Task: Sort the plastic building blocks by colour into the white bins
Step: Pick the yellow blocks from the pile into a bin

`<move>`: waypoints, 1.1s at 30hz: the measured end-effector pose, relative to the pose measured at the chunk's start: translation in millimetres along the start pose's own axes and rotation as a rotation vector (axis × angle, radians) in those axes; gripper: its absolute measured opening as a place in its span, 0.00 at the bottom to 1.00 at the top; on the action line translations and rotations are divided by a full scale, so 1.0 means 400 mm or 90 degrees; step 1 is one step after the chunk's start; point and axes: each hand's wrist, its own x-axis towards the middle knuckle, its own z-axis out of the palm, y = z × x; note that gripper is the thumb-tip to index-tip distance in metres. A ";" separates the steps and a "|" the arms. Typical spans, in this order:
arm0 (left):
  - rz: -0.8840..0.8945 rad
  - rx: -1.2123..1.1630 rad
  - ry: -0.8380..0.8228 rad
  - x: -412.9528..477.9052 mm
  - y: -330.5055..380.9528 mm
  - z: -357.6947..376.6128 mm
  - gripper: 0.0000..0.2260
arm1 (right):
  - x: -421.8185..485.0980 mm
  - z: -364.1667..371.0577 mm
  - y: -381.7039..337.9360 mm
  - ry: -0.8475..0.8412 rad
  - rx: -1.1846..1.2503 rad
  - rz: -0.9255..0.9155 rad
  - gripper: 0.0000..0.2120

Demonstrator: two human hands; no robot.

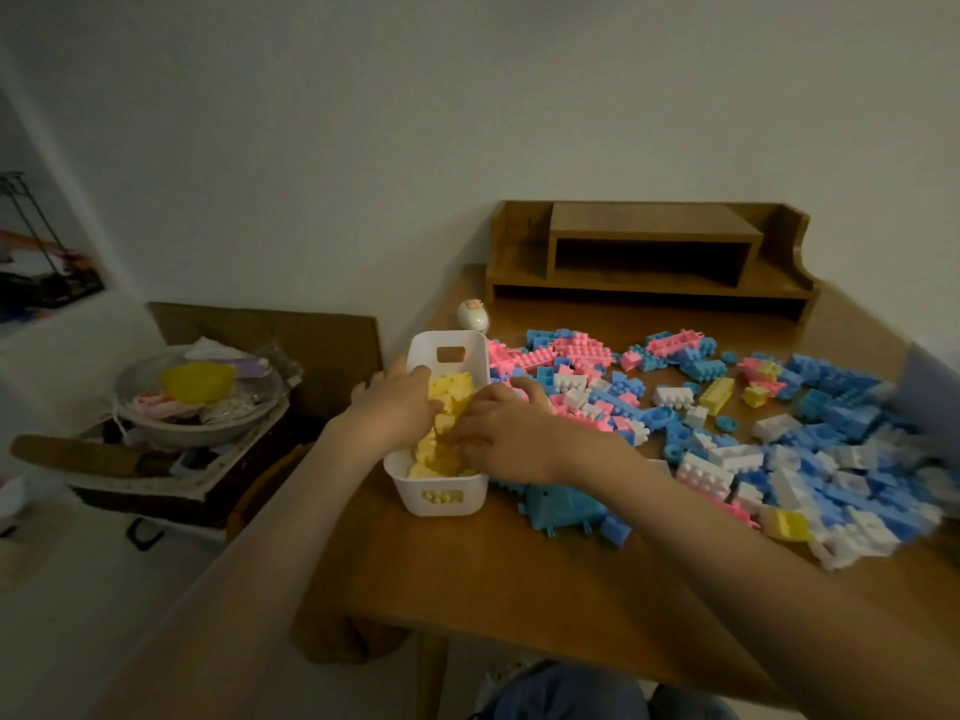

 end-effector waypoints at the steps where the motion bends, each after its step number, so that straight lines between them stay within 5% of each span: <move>1: 0.002 -0.002 0.001 -0.004 0.001 -0.001 0.21 | -0.002 0.000 -0.001 -0.003 0.007 0.000 0.19; 7: 0.014 -0.031 0.078 -0.033 0.037 -0.031 0.21 | -0.018 0.004 0.014 0.049 0.133 -0.009 0.18; 11: 0.149 -0.043 0.130 -0.053 0.131 -0.040 0.23 | -0.065 -0.030 0.039 0.092 0.343 0.023 0.14; 16: 0.146 -0.039 0.191 -0.029 0.213 -0.042 0.17 | -0.129 -0.038 0.156 0.141 0.334 0.091 0.14; 19: 0.195 -0.049 0.161 -0.006 0.270 -0.053 0.14 | -0.172 -0.033 0.253 0.168 0.383 0.173 0.15; 22: 0.289 -0.048 0.091 0.001 0.355 -0.048 0.13 | -0.204 -0.010 0.381 0.184 0.233 0.316 0.19; 27: 0.369 -0.079 -0.008 0.029 0.481 -0.025 0.12 | -0.247 0.057 0.544 0.025 0.094 0.429 0.26; 33: 0.359 -0.115 -0.071 0.059 0.542 0.021 0.12 | -0.277 0.061 0.551 0.153 0.165 0.375 0.06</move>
